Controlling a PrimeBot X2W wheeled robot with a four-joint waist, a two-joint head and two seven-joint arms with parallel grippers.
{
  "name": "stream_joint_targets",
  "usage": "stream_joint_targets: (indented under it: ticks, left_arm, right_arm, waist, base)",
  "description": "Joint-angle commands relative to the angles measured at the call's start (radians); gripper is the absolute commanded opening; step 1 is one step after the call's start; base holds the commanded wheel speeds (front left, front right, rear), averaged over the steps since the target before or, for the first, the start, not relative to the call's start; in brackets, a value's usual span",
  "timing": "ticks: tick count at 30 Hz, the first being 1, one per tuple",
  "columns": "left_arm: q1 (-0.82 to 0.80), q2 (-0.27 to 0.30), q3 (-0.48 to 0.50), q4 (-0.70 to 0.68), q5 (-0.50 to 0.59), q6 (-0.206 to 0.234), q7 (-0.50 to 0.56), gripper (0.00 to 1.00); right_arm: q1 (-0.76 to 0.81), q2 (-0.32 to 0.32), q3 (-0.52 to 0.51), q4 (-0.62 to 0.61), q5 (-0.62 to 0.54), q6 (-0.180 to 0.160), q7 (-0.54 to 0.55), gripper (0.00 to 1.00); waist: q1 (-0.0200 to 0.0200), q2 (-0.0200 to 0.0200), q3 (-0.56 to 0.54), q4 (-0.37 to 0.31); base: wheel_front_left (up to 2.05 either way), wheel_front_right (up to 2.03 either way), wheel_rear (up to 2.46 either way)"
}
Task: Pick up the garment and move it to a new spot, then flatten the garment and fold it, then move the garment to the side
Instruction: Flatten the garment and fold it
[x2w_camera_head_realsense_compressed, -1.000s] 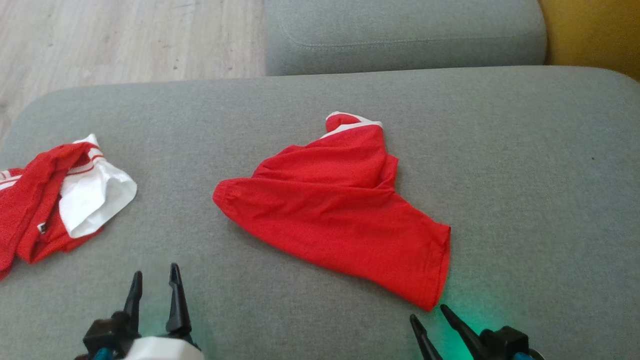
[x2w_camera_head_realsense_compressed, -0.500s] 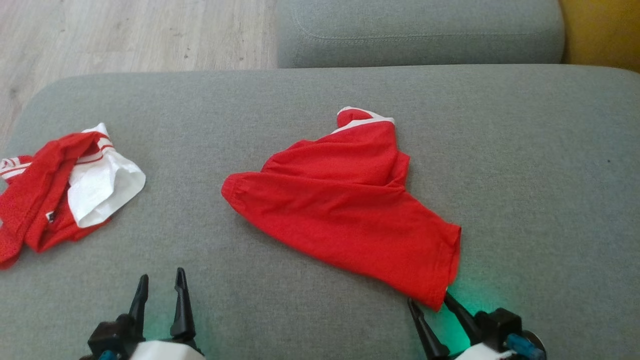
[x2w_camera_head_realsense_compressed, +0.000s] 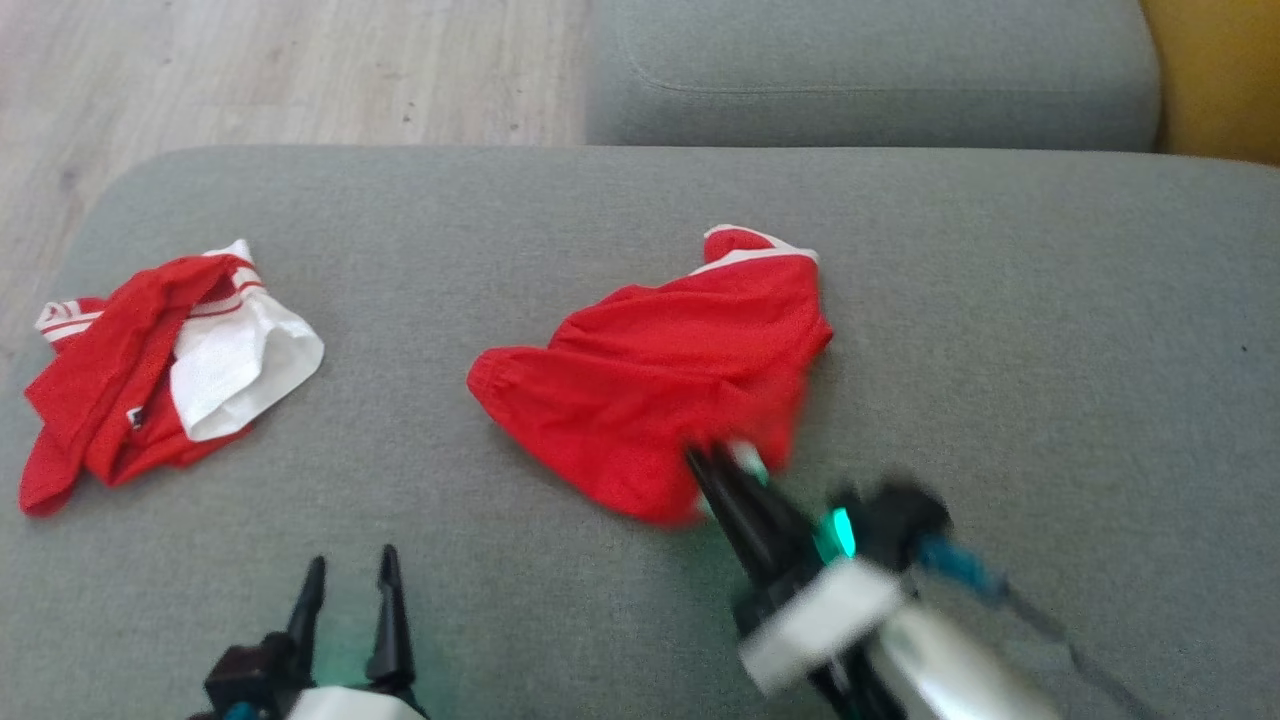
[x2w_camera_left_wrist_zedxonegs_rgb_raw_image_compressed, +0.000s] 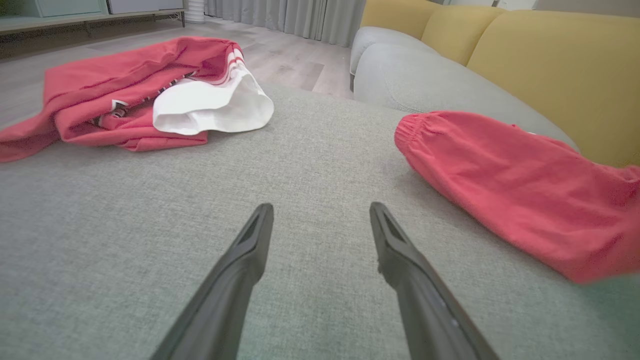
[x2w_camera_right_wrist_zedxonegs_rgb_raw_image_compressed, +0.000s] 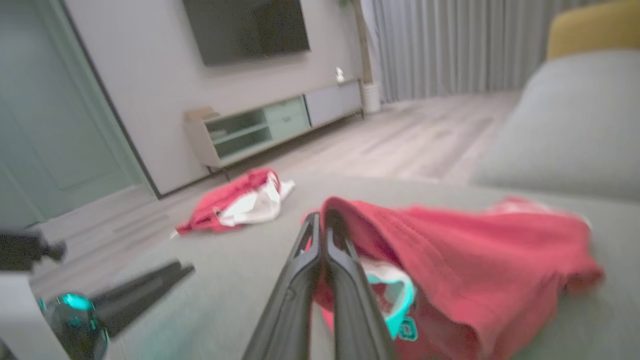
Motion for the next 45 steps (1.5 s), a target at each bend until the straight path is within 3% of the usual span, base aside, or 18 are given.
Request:
stream_joint_targets:
  ticks: [1, 6, 10, 16, 21, 22, 23, 28, 37, 45]
  left_arm:
    - [-0.037, 0.000, 0.016, -0.020, -0.009, 0.002, -0.012, 1.00]
    - [-0.031, 0.000, -0.012, -0.002, -0.017, 0.003, -0.012, 1.00]
    - [-0.016, 0.000, -0.021, 0.006, -0.022, 0.004, -0.012, 1.00]
    - [-0.014, 0.000, -0.034, 0.010, -0.025, 0.003, -0.012, 1.00]
    - [-0.040, 0.000, -0.059, 0.011, -0.024, 0.001, -0.012, 1.00]
    - [-0.044, 0.000, -0.062, 0.011, -0.023, 0.001, -0.012, 1.00]
    - [-0.048, 0.000, -0.065, 0.011, -0.022, 0.000, -0.012, 1.00]
    - [-0.053, 0.000, -0.068, 0.015, -0.020, 0.000, -0.012, 1.00]
    - [-0.048, 0.000, -0.074, 0.015, -0.023, 0.001, -0.012, 1.00]
    - [-0.040, 0.003, -0.056, -0.021, 0.106, 0.042, -0.012, 1.00]
  right_arm:
    - [-0.086, 0.017, 0.028, -0.055, 0.022, -0.001, -0.007, 0.00]
    - [-0.250, 0.049, 0.048, -0.144, 0.134, -0.001, -0.007, 0.00]
    - [-0.268, 0.048, -0.034, -0.167, 0.192, -0.001, -0.007, 0.00]
    - [-0.196, -0.062, -0.160, 0.012, 0.184, -0.001, 0.056, 0.00]
    - [-0.149, -0.109, -0.293, 0.199, 0.131, -0.001, 0.055, 0.00]
    - [-0.143, -0.115, -0.317, 0.236, 0.107, -0.001, 0.050, 0.27]
    - [-0.138, -0.115, -0.343, 0.274, 0.089, -0.001, 0.048, 1.00]
    - [-0.145, -0.089, -0.429, 0.359, -0.013, -0.001, 0.017, 1.00]
    - [-0.056, -0.025, -0.494, 0.268, -0.215, -0.001, -0.006, 1.00]
    - [0.093, 0.036, -0.568, 0.204, -0.284, -0.001, -0.006, 1.00]
  waist:
    - [0.0000, 0.0000, -0.005, 0.008]
    - [0.0000, 0.0000, -0.023, 0.031]
    - [0.0000, 0.0000, -0.031, 0.032]
    - [0.0000, 0.0000, -0.020, 0.019]
    - [0.0000, 0.0000, -0.001, 0.009]
    - [0.0000, 0.0000, 0.000, 0.006]
    - [0.0000, 0.0000, 0.000, 0.003]
    - [0.0000, 0.0000, -0.003, -0.022]
    - [0.0000, 0.0000, -0.010, -0.038]
    - [0.0000, 0.0000, -0.033, -0.051]
  base:
    - [0.00, 0.00, 0.00]
    - [0.00, 0.00, 0.00]
    - [0.00, 0.00, 0.00]
    - [0.00, 0.00, 0.00]
    - [0.00, 0.00, 0.00]
    - [0.00, 0.00, 0.00]
    - [0.00, 0.00, 0.00]
    - [0.00, 0.00, 0.00]
    - [0.00, 0.00, 0.00]
    - [0.00, 0.00, 0.00]
